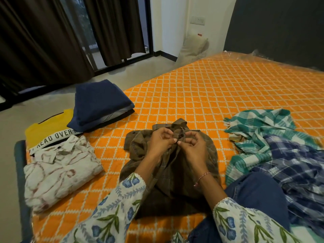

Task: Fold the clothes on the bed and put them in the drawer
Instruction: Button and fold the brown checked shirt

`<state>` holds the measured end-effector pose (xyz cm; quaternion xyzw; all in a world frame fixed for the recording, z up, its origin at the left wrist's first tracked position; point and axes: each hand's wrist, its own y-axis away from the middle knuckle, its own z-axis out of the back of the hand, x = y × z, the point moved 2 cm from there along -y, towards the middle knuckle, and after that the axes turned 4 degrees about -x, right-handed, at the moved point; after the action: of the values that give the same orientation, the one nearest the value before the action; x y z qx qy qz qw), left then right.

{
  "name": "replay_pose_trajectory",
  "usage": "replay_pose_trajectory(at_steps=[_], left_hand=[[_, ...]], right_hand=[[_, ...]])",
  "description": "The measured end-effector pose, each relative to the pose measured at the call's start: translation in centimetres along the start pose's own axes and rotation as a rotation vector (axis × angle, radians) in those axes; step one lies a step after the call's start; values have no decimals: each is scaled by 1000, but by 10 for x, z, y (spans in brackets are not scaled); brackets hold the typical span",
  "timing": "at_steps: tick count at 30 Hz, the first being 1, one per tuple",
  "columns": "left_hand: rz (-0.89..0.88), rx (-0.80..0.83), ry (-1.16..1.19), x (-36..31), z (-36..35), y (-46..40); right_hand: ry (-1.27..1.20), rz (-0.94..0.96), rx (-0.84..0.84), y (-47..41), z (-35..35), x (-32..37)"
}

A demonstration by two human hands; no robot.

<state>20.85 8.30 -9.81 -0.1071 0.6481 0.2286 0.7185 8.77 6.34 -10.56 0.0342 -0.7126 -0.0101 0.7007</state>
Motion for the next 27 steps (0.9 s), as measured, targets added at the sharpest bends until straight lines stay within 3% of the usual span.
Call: replay_pose_trajectory(at_steps=[9, 14, 19, 27], left_hand=[[-172, -93, -93, 5, -1, 11], [-112, -57, -70, 10, -7, 18], [-349, -236, -515, 1, -4, 27], [-124, -132, -481, 5, -11, 20]], right_hand=[[-29, -90, 59, 3, 0, -3], [201, 10, -13, -5, -6, 2], [202, -28, -35, -12, -2, -4], [252, 5, -33, -12, 2, -6]])
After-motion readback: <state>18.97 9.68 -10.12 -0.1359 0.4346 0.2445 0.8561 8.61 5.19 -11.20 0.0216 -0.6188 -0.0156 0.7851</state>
